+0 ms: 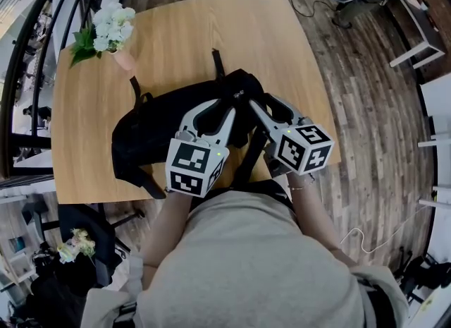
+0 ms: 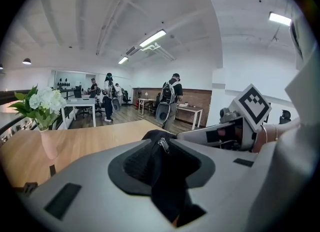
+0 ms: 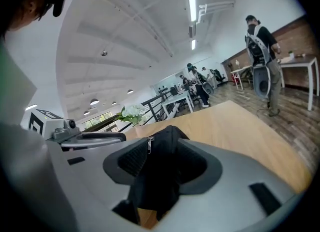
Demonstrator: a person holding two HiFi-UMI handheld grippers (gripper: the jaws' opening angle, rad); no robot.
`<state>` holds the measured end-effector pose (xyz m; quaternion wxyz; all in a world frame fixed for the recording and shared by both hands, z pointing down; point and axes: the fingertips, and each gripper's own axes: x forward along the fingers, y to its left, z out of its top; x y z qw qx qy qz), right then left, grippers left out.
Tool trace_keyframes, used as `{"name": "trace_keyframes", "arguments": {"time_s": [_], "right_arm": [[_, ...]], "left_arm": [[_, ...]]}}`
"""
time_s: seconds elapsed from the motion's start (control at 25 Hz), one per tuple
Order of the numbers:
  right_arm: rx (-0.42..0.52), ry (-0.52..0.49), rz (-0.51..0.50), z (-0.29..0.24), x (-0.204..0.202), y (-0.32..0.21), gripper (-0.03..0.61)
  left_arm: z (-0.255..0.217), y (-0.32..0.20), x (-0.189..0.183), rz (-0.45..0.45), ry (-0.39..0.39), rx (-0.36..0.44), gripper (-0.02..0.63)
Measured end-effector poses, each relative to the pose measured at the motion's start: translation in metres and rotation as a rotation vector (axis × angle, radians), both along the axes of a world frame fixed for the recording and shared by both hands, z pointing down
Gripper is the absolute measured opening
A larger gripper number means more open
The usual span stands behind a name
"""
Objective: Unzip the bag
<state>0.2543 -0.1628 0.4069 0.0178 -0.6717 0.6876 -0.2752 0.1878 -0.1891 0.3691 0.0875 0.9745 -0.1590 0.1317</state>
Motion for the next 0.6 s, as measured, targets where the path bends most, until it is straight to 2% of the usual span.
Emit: {"name": "trace_keyframes", "arguments": {"time_s": [0.12,0.24,0.28,0.48,0.6], "right_arm": [[-0.010,-0.031,-0.026,0.007,0.001,-0.004,0.182],[-0.028,-0.026,-0.034,0.013,0.002,-0.005,0.151],[-0.029,-0.020,-0.030,0.012,0.003,-0.006,0.090],[-0.012,-0.089,-0.051,0.011,0.004,-0.009,0.078],[-0.021,-0.105,-0.068,0.017,0.003,-0.007,0.077]], "left_arm": [[0.001,0.001,0.008,0.028,-0.019,0.038,0.104],[0.002,0.007,0.014,0.068,-0.050,0.083,0.106],[0.003,0.007,0.016,0.077,-0.060,0.099,0.106],[0.004,0.007,0.026,0.122,-0.073,0.139,0.111],[0.007,0.012,0.031,0.177,-0.136,0.239,0.137]]}}
